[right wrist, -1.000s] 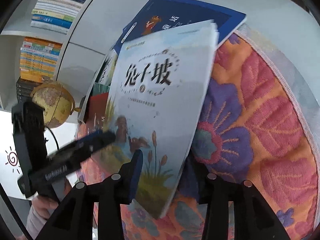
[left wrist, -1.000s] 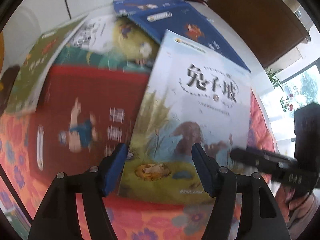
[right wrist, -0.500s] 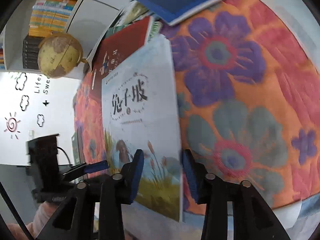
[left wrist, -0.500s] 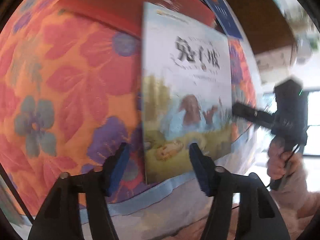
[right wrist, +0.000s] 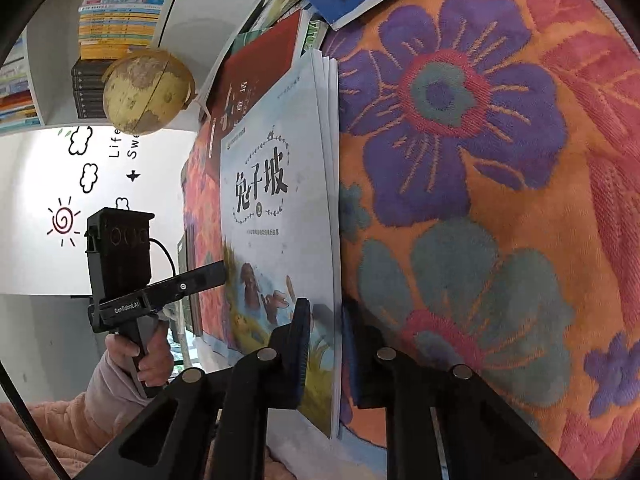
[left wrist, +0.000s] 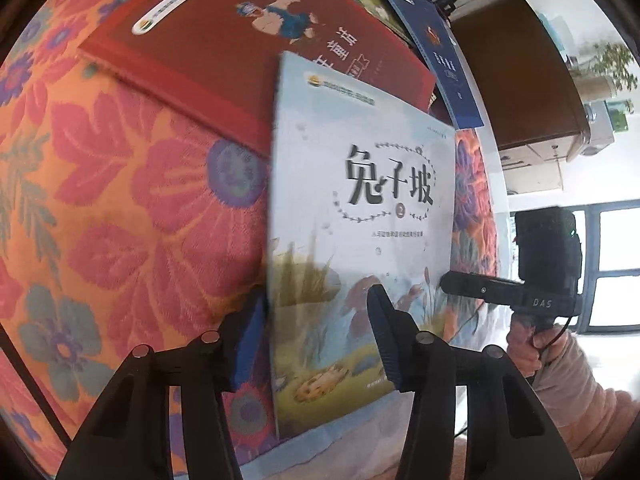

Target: Organize books

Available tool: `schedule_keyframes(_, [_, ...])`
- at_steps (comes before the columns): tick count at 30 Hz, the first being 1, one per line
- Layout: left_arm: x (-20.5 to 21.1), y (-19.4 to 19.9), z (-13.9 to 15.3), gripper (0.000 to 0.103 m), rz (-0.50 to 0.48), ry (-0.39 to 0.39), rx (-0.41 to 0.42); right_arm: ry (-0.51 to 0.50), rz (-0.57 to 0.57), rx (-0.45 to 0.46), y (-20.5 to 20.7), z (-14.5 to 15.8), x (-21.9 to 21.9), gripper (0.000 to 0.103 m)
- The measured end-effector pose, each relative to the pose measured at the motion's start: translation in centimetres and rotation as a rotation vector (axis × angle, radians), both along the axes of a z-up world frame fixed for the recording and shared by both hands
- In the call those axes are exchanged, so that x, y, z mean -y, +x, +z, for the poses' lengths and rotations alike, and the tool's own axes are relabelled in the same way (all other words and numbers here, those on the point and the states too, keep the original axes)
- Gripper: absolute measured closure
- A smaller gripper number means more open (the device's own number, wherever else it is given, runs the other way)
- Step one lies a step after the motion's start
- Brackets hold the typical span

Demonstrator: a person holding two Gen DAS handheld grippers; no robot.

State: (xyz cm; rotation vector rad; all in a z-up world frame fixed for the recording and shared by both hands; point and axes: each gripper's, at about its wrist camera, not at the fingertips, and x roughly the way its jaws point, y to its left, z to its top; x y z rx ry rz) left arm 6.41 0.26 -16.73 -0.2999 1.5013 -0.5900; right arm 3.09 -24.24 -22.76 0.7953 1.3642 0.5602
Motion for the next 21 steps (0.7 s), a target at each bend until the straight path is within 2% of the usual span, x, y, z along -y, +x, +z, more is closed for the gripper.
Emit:
schedule_keyframes(2, [-0.2, 0.1, 0.2, 0.056, -0.003, 0.013, 0.004, -0.011, 0.014, 0.013, 0.2, 0.1, 0.0, 0.088])
schedule_keyframes(3, [-0.1, 0.2, 0.1, 0.061, 0.006, 0.021, -0.002, -0.019, 0.022, 0.022, 0.4, 0.2, -0.2, 0.088])
schedule_keyframes(4, [-0.2, 0.5, -0.1, 0.076, 0.022, 0.056, -0.018, -0.020, 0.023, 0.023, 0.5, 0.2, -0.2, 0.088])
schedule_keyframes(7, [-0.8, 1.1, -0.5, 0.078, 0.087, 0.038, -0.070, -0.030, 0.010, 0.018, 0.5, 0.3, -0.3, 0.088])
schedule_keyframes(8, [-1.0, 1.1, -0.5, 0.078, 0.098, 0.031, -0.073, -0.062, 0.010, 0.024, 0.5, 0.7, -0.7, 0.088])
schedule_keyframes(12, [-0.9, 0.3, 0.1, 0.078, 0.111, 0.077, -0.029, -0.201, 0.049, 0.089, 0.8, 2.8, -2.4, 0.088])
schedule_keyframes(15, [0.1, -0.4, 1.2, 0.078, 0.078, 0.141, 0.046, -0.180, 0.041, 0.111, 0.7, 3.7, -2.7, 0.091])
schedule_keyframes(19, [-1.1, -0.7, 1.3, 0.079, 0.121, 0.105, -0.007, -0.222, 0.074, 0.128, 0.4, 4.7, -3.7, 0.091])
schedule_keyframes(21, [-1.9, -0.9, 1.9, 0.079, 0.121, 0.104, 0.008, -0.217, 0.082, 0.139, 0.3, 5.3, -4.4, 0.091])
